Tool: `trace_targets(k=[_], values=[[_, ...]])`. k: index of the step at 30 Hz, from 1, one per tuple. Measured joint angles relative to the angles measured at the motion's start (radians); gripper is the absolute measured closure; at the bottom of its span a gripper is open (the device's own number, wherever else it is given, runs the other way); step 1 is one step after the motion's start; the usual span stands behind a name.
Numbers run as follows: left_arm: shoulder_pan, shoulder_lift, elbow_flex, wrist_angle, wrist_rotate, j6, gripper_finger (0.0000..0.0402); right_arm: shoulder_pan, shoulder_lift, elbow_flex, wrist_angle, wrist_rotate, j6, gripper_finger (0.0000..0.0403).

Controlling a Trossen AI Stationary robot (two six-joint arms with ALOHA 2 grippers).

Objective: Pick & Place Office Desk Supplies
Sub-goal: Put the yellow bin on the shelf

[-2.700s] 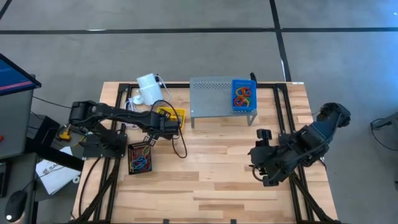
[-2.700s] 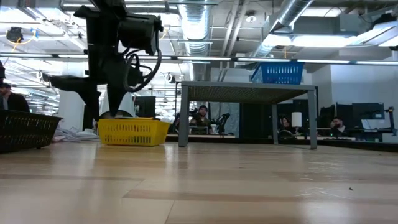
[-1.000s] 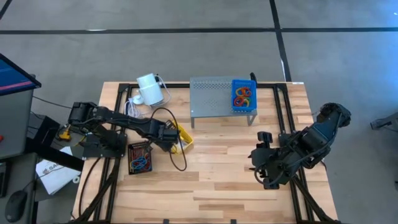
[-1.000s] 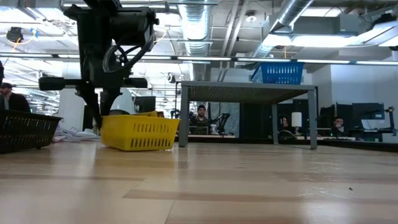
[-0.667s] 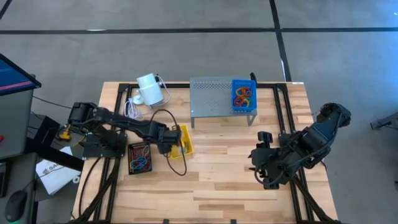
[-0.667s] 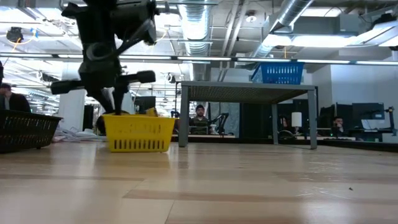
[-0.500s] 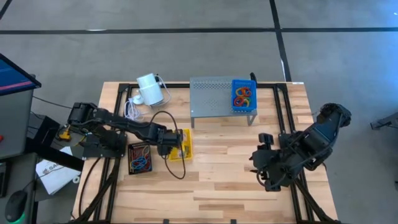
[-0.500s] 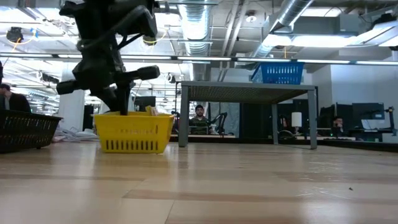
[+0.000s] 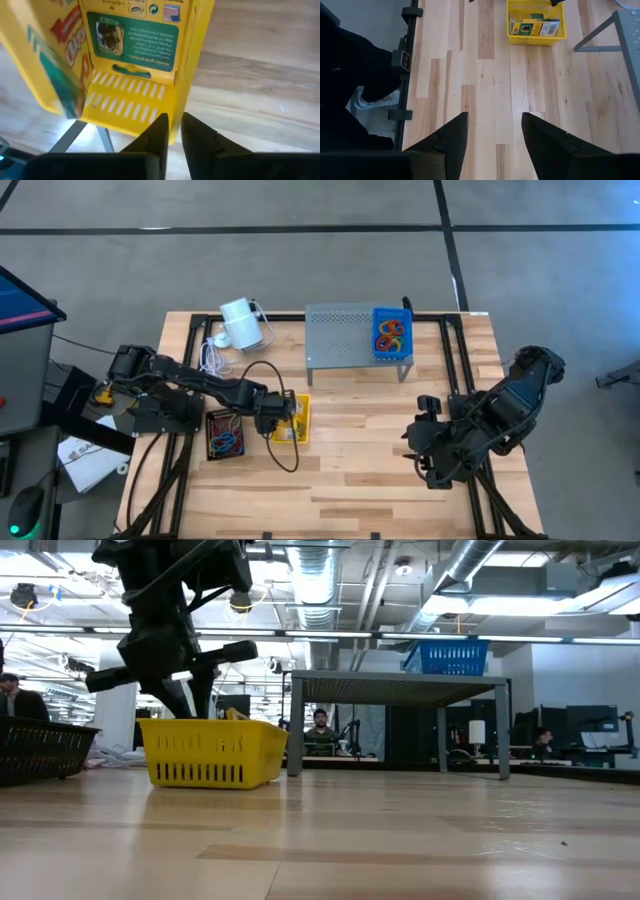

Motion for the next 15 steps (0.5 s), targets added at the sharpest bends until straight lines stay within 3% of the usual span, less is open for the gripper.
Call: trace_targets(k=[7,15], values=[[0.000,-0.029,0.001,-0.013,-0.026,-0.096,0.0289,0.000,0.000,0.000,0.007,0.000,0.000,0.0220],[-0.032,-0.094,0.083,-0.125,-0.090,-0.320,0.0209,-0.004,0.000,0.000,0.000,0.000,-0.001,0.0220]])
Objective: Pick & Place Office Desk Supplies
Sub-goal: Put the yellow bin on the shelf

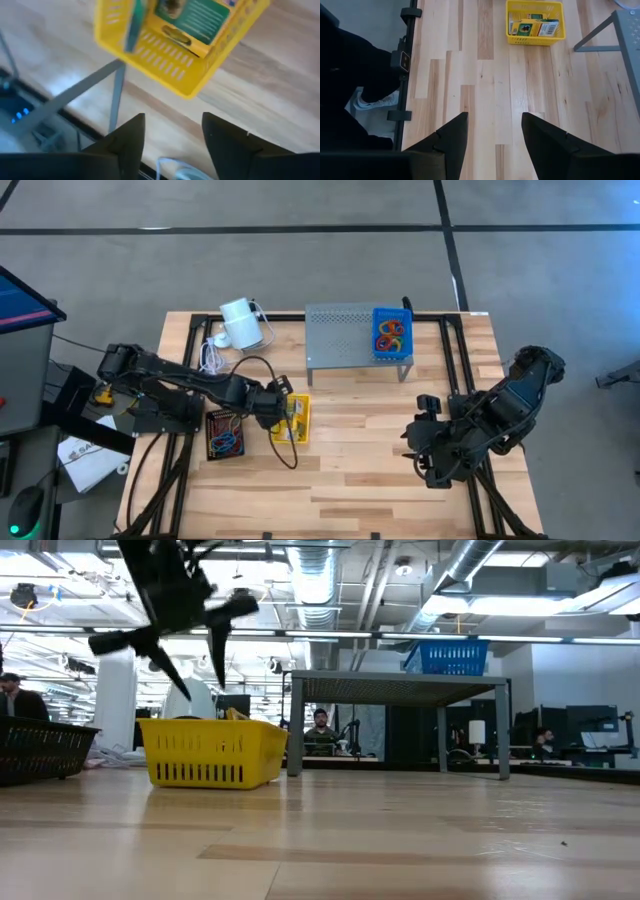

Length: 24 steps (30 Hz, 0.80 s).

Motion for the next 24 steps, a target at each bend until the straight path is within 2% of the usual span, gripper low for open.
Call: trace_targets(k=[2,5,9,13,20,24], values=[[-0.015,-0.017,0.027,-0.041,0.000,-0.091,0.0197,0.000,0.000,0.000,-0.001,0.000,0.000,0.0220],[-0.049,-0.024,0.088,-0.089,0.022,-0.313,0.0186,0.000,0.000,0.000,-0.002,0.000,-0.002,0.0220],[-0.092,-0.024,0.175,-0.090,0.202,-0.658,0.0183,0.000,0.000,0.000,0.001,0.000,-0.002,0.0220],[-0.149,-0.024,0.205,-0.003,0.361,-0.909,0.0190,0.000,0.000,0.000,0.012,0.001,-0.003,0.0220],[-0.241,0.089,0.205,0.048,0.376,-1.181,0.0202,0.009,0.010,0.000,0.046,0.023,-0.030,0.0220],[-0.260,0.170,0.205,0.069,0.371,-1.218,0.0199,0.010,0.010,-0.012,0.072,0.022,-0.033,0.0220]])
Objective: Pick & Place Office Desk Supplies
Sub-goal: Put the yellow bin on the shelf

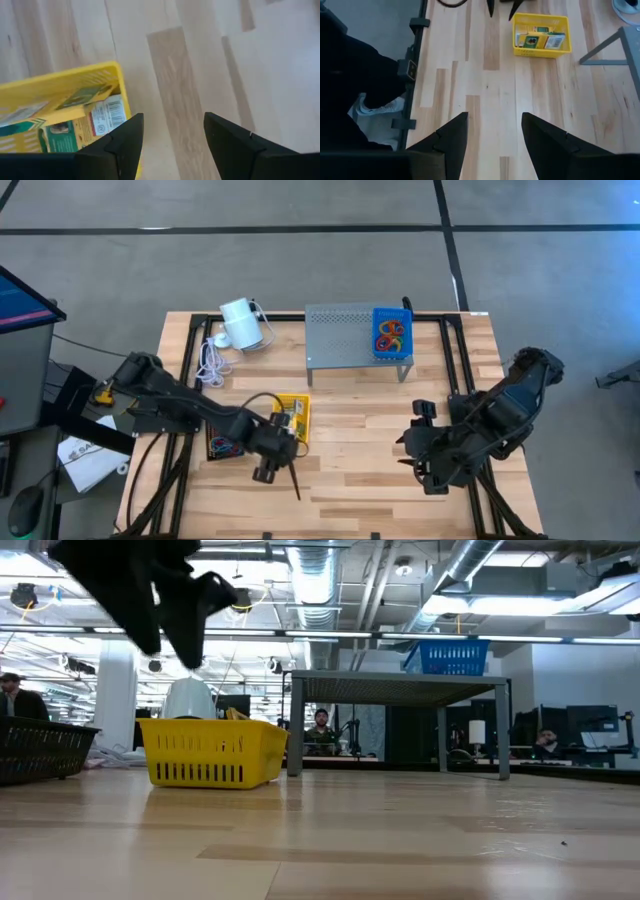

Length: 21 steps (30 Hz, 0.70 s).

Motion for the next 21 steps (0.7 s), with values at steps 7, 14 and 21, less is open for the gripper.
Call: trace_targets(k=[7,14,21], values=[[0.026,0.065,0.000,0.005,-0.058,-0.001,0.0192,0.031,0.000,-0.001,0.034,0.000,-0.002,0.0220],[0.068,0.112,0.000,-0.019,-0.059,0.014,0.0192,0.071,0.000,-0.001,0.060,0.006,0.003,0.0220],[0.098,0.145,-0.001,-0.021,-0.051,-0.002,0.0192,0.092,0.000,-0.001,0.059,0.027,0.015,0.0220]])
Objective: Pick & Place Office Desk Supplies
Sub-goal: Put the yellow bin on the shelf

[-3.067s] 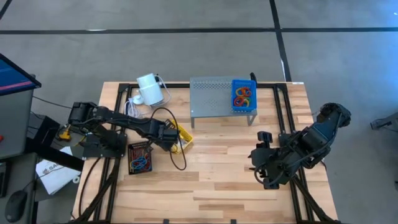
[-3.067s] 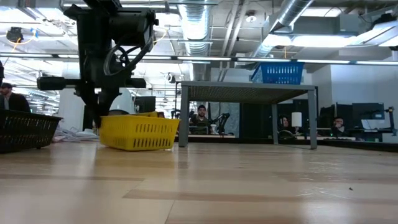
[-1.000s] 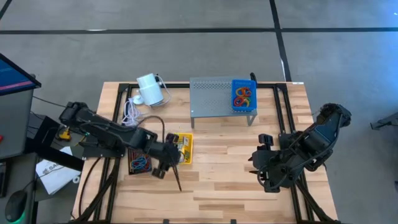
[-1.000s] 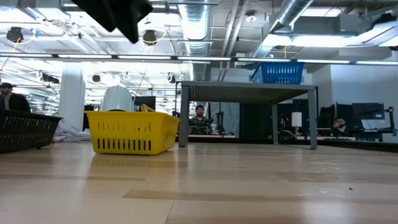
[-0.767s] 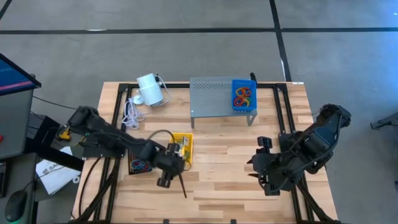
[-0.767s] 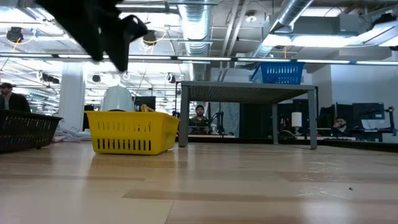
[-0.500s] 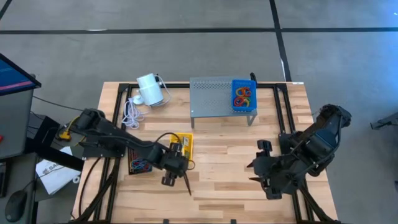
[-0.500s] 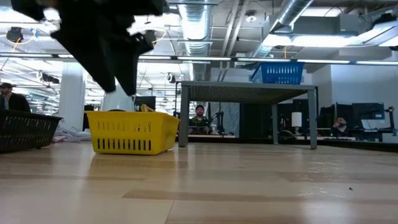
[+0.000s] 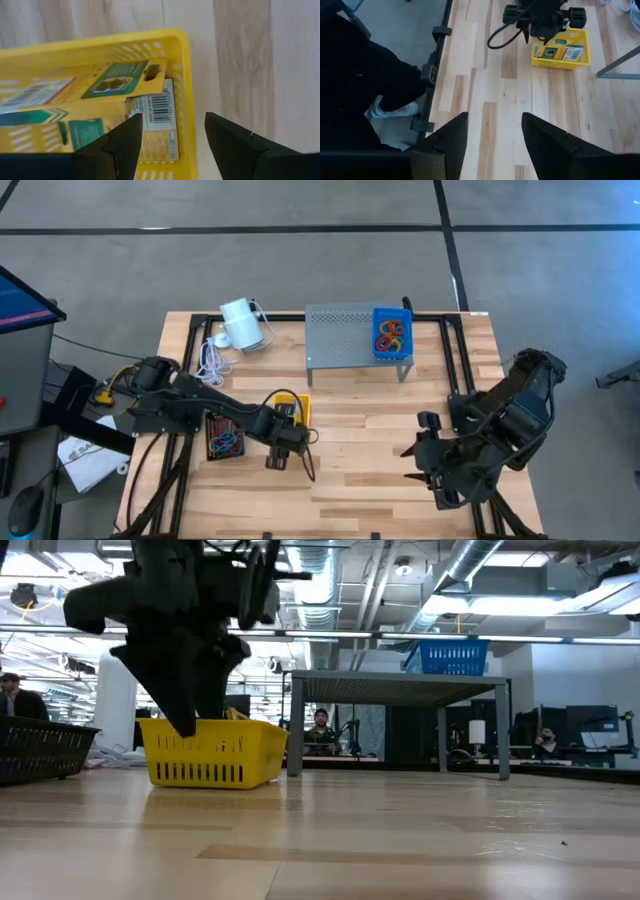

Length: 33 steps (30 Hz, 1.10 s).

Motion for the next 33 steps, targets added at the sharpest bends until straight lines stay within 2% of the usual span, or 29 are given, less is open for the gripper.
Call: trace_targets(k=[3,12,15,26,33], values=[[0.006,0.033,0.000,0.000,0.048,-0.008,0.0192,0.006,0.000,0.000,0.000,0.000,0.000,0.0220],[0.004,0.083,0.000,0.014,0.057,-0.010,0.0202,0.007,0.000,0.000,-0.008,0.000,0.000,0.0220],[0.005,0.083,0.000,0.020,0.056,-0.010,0.0232,0.007,0.000,0.000,-0.008,0.000,0.000,0.0220],[0.004,0.080,-0.033,0.126,0.084,-0.017,0.0388,0.012,0.000,0.000,-0.004,0.000,0.001,0.0220],[-0.002,0.078,-0.040,0.114,0.085,-0.033,0.0400,0.012,0.000,0.000,-0.004,0.000,0.001,0.0220]])
